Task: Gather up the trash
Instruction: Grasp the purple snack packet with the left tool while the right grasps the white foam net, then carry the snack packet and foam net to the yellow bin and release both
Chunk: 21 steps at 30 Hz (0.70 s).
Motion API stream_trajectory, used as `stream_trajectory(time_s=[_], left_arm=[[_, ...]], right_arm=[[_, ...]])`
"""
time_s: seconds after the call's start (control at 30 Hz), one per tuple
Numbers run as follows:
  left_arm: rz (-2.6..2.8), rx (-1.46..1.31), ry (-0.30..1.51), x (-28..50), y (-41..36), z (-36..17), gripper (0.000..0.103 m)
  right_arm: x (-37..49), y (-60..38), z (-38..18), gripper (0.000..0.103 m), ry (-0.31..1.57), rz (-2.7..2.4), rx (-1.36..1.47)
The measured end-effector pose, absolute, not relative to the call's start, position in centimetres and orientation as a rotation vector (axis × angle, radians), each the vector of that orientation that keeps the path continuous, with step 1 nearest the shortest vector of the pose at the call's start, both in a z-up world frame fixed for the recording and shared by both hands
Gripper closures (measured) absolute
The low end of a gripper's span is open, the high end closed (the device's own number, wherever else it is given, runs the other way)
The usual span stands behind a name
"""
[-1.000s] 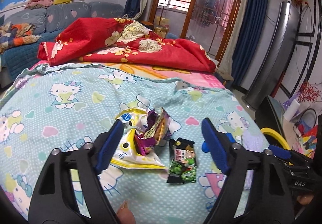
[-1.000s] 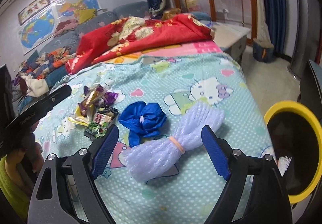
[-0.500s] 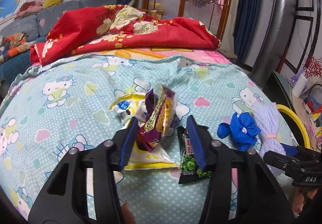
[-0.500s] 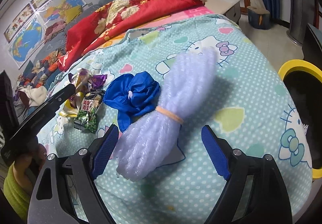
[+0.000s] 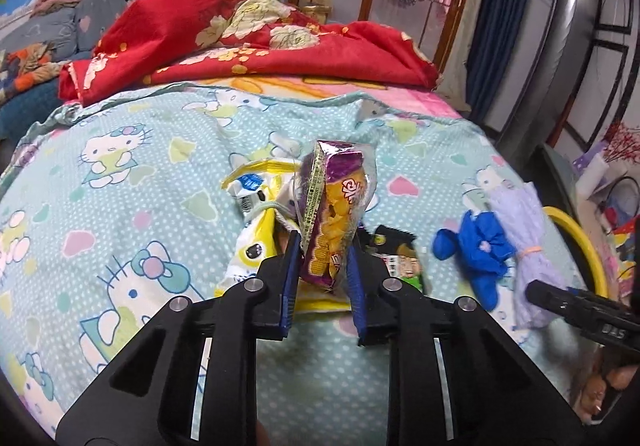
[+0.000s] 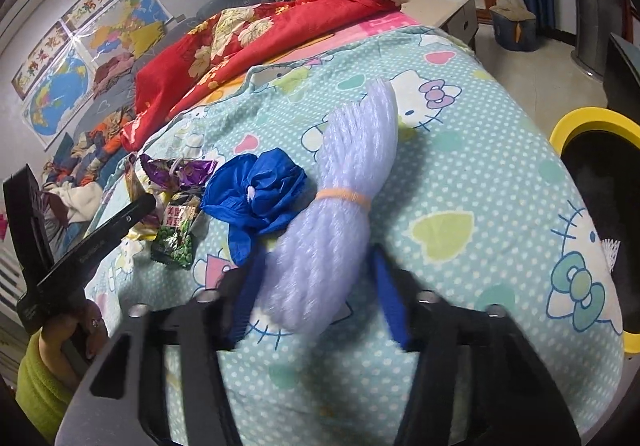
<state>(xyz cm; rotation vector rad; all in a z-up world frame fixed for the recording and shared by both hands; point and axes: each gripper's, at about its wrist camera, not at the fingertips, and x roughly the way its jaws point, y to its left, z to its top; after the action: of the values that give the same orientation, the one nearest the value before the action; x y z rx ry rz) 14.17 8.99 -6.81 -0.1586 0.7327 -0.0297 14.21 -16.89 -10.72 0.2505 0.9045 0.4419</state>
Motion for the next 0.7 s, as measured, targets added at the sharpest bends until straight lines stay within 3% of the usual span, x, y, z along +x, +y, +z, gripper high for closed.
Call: stream_trajectory(time_s=[0.23,0.7], left_arm=[[-0.079,-0.192,0.678,13.3,8.4,-4.6,0.088],[-0.225,-0.204,0.641,11.5,4.1,-1.9,0.088]], right_arm=[[13.2,-17.6,-9.8,0.071,0.869,0.473,0.237],[11.3,-18.7,-6.5,0.071,0.768,0.505,0.177]])
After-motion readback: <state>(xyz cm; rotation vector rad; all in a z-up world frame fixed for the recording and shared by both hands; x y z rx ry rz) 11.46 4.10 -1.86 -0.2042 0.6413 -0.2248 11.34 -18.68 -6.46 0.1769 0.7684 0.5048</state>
